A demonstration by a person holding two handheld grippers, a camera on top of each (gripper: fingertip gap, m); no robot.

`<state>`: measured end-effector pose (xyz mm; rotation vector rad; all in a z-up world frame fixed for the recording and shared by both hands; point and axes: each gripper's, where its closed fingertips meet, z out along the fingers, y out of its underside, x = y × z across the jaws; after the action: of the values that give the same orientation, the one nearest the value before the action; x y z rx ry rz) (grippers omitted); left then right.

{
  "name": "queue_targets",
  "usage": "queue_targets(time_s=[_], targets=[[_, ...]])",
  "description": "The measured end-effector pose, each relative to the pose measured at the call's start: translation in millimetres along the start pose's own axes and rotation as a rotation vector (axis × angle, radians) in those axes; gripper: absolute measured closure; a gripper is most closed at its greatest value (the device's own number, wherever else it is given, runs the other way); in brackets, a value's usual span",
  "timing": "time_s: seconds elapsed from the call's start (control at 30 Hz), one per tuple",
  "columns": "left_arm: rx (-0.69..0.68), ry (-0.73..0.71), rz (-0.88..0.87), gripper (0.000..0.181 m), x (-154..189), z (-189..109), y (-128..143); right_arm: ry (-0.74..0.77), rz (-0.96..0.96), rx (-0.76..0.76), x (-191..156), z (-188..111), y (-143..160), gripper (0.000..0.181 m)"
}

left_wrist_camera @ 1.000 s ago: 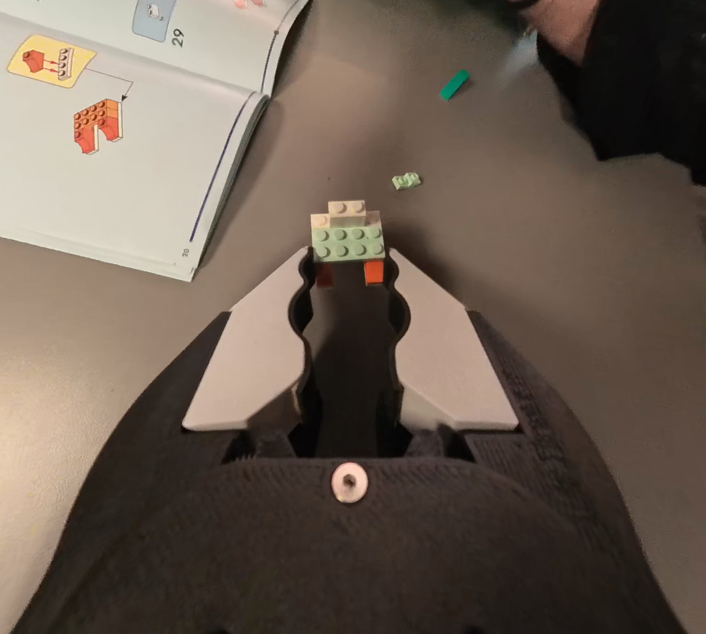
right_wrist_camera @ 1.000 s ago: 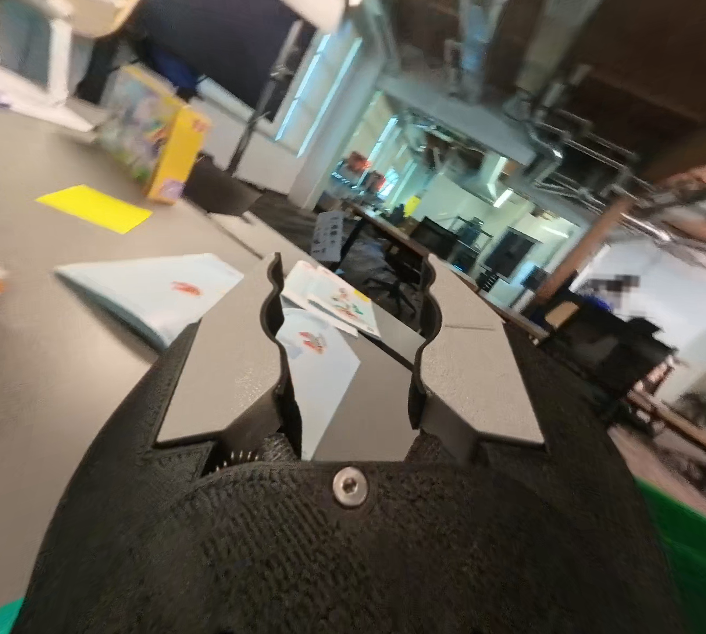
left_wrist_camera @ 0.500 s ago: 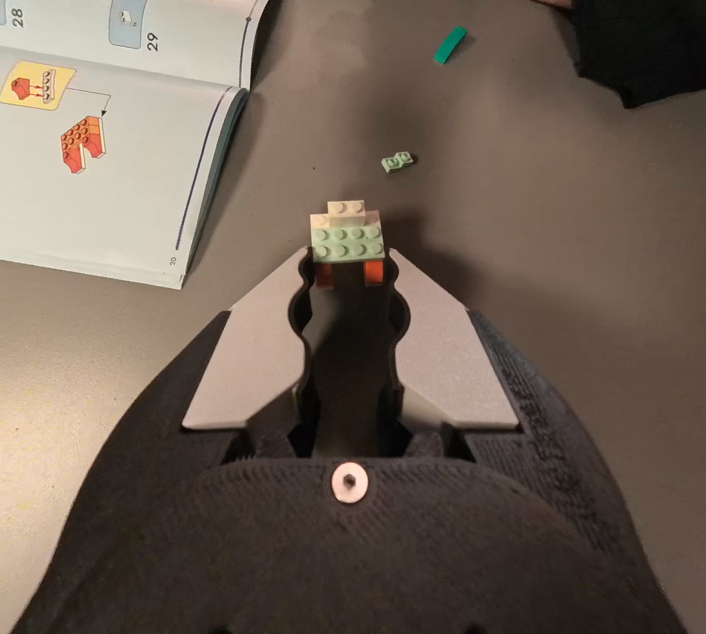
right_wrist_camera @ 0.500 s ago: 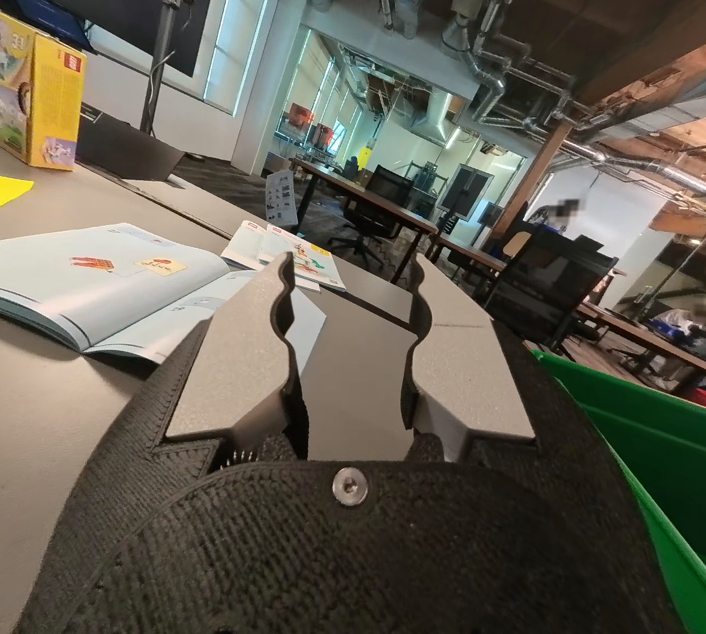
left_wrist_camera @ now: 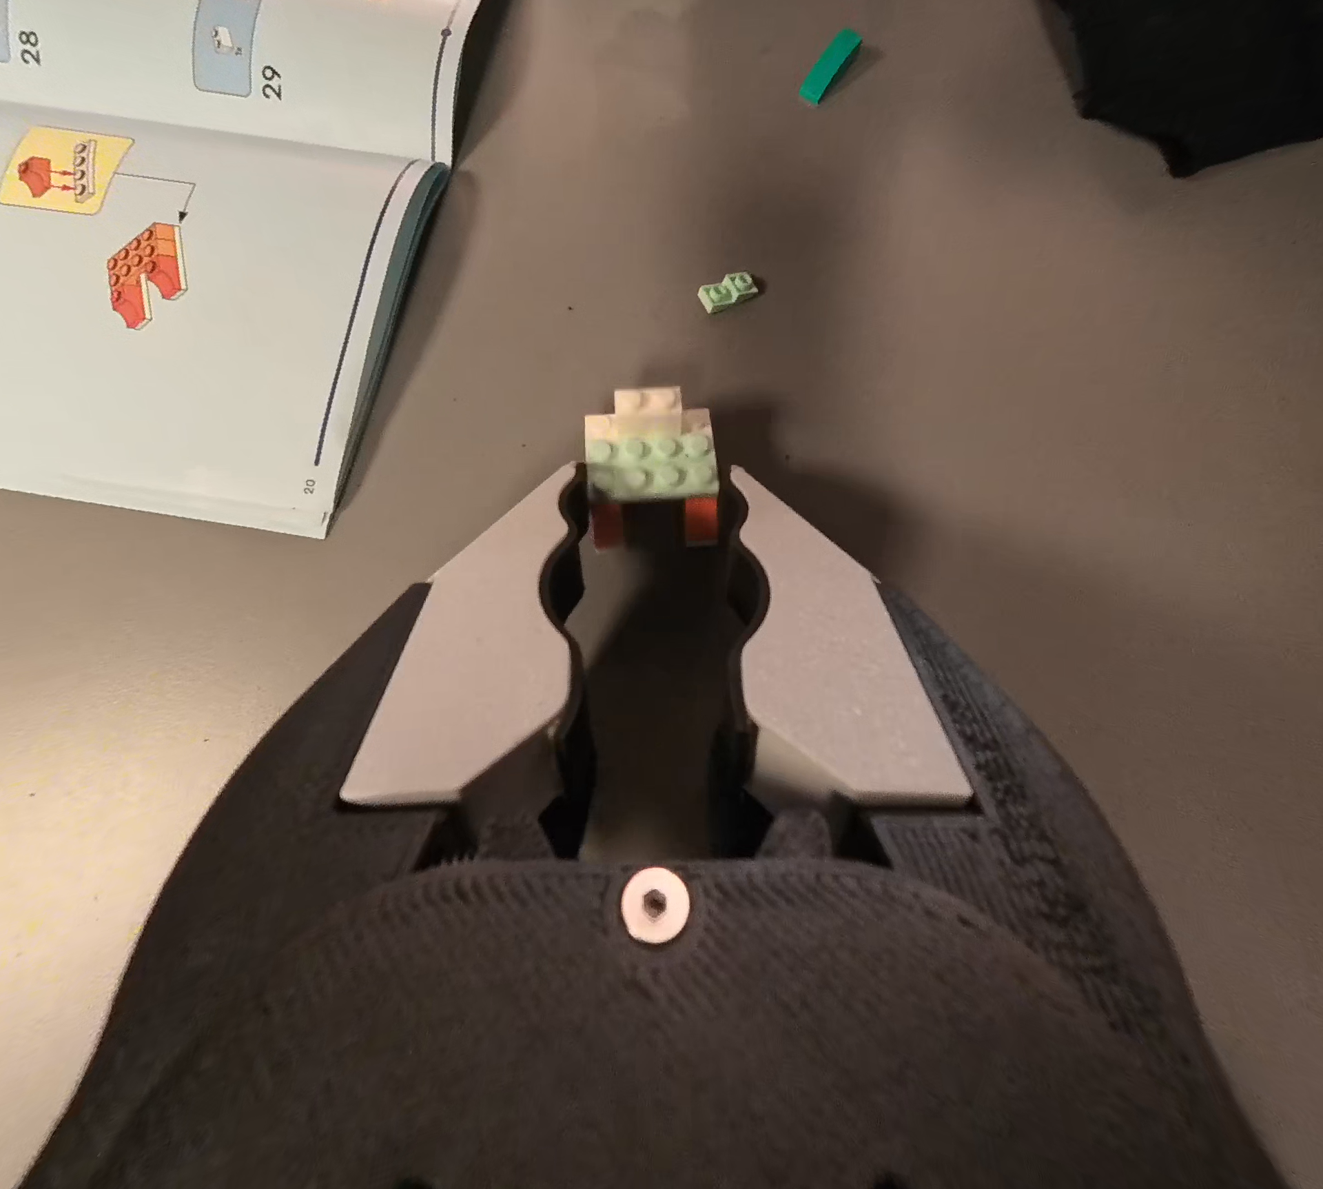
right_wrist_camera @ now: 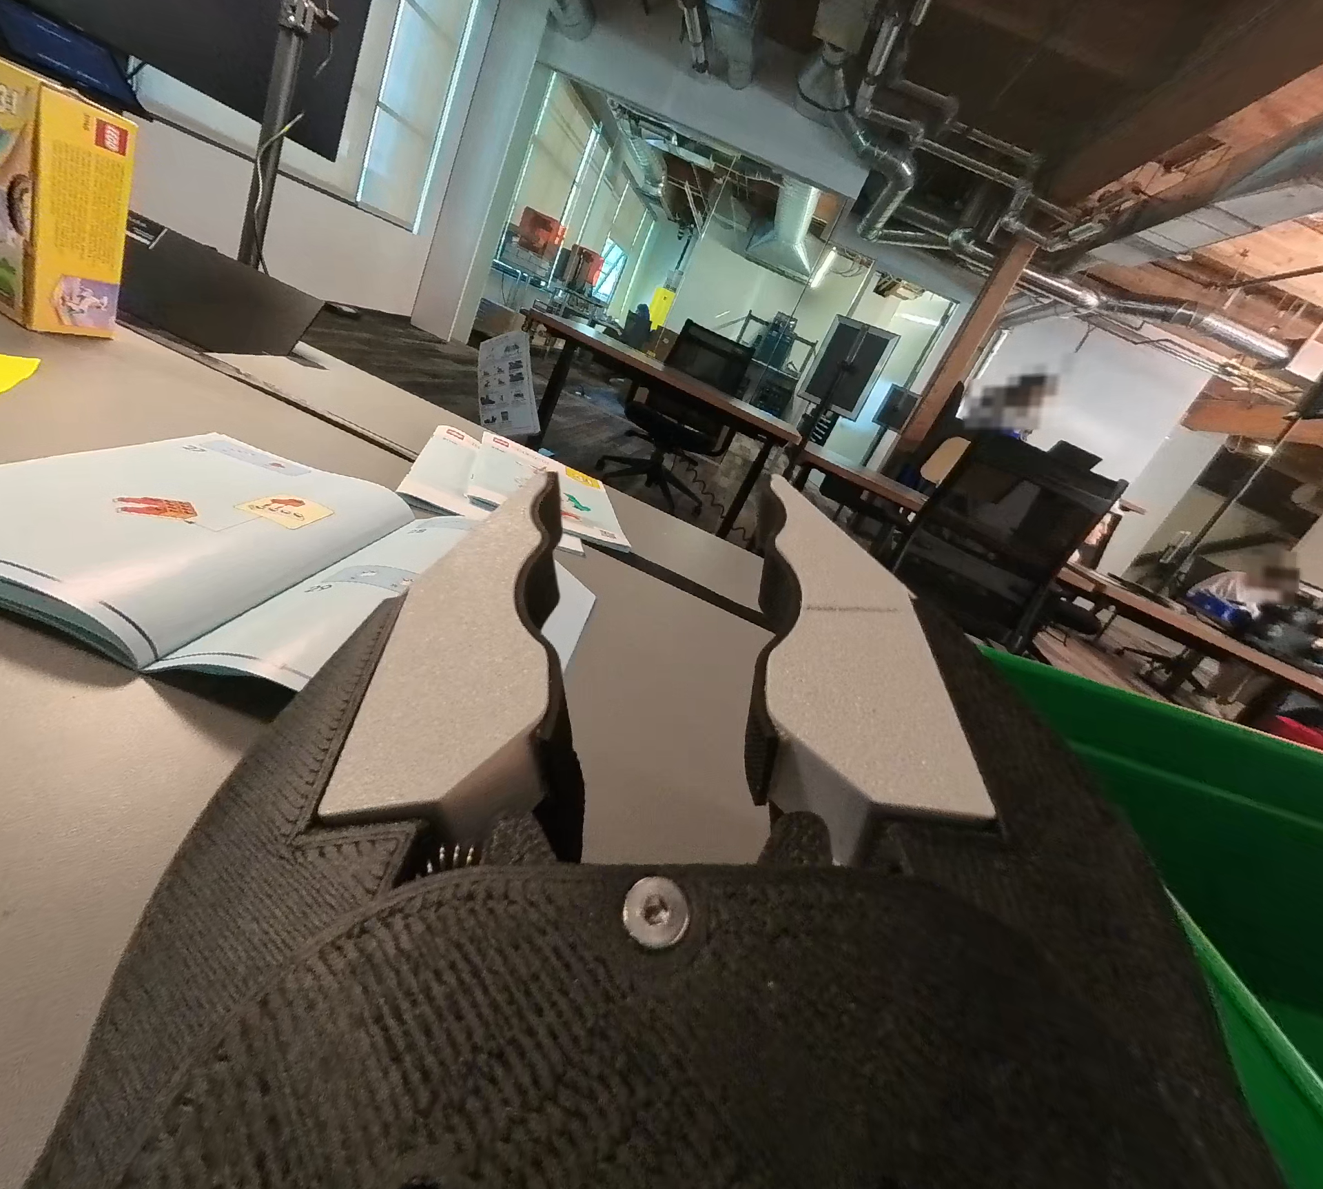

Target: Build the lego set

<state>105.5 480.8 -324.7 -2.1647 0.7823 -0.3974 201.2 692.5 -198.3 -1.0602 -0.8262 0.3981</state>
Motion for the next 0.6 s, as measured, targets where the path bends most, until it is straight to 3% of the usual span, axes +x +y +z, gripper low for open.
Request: queue_targets(time_s=[0.1,0.23,0.33,0.47,0.6], targets=[[-0.001,0.001,0.003,0.140,1,0,0,0.011,0.004,-0.003,3,0,1,0.129],[0.013,-0.022,-0.026,0.119,-4,-2,-1,0.021,0.002,0.000,5,0,1,0.129],[0.105,-0.065,-0.047,0.106,-8,-12,-11,0.019,-0.007,0.007,4,-1,0,0.130],[0.327,-0.095,-0.055,0.094,4,-48,-36,0.006,-0.039,0.032,1,-4,-4,0.133],[0.498,-0.132,-0.068,0.089,38,-111,-55,-0.006,-0.024,0.050,-1,-9,-9,0.134]])
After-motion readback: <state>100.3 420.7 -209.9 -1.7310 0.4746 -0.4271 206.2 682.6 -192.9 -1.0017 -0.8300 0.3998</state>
